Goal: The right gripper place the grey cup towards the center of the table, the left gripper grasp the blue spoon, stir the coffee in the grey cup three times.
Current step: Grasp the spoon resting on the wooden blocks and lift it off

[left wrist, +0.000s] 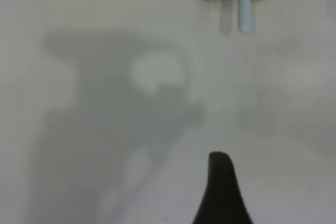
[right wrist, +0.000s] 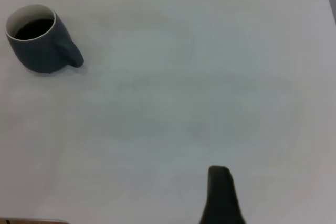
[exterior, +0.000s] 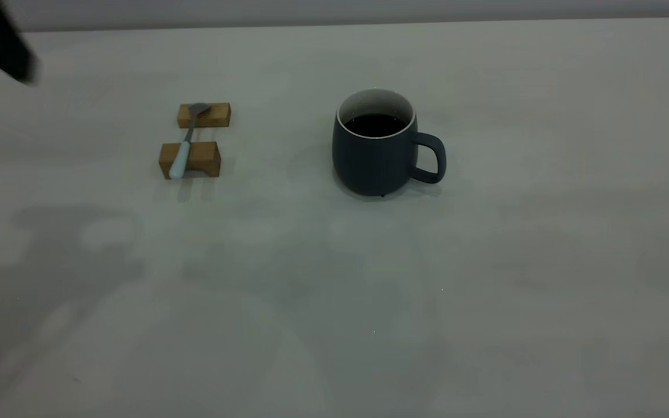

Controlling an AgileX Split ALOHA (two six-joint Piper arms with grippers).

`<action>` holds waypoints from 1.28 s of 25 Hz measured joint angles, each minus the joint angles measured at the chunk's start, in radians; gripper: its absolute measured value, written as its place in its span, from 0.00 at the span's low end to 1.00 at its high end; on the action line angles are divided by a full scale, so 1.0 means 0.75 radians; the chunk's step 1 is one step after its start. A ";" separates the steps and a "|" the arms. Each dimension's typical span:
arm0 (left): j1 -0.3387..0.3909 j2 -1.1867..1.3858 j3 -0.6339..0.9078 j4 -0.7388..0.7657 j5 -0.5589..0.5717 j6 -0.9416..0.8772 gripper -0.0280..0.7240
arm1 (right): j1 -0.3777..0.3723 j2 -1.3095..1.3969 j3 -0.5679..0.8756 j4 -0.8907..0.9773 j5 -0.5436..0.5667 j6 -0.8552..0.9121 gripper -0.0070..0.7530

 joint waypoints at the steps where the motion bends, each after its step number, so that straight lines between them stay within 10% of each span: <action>1: -0.020 0.085 -0.028 -0.004 -0.013 -0.004 0.85 | 0.000 0.000 0.000 0.000 0.000 0.000 0.77; 32: -0.114 1.112 -0.746 -0.017 -0.047 0.110 0.79 | 0.000 0.000 0.000 0.000 0.000 0.000 0.77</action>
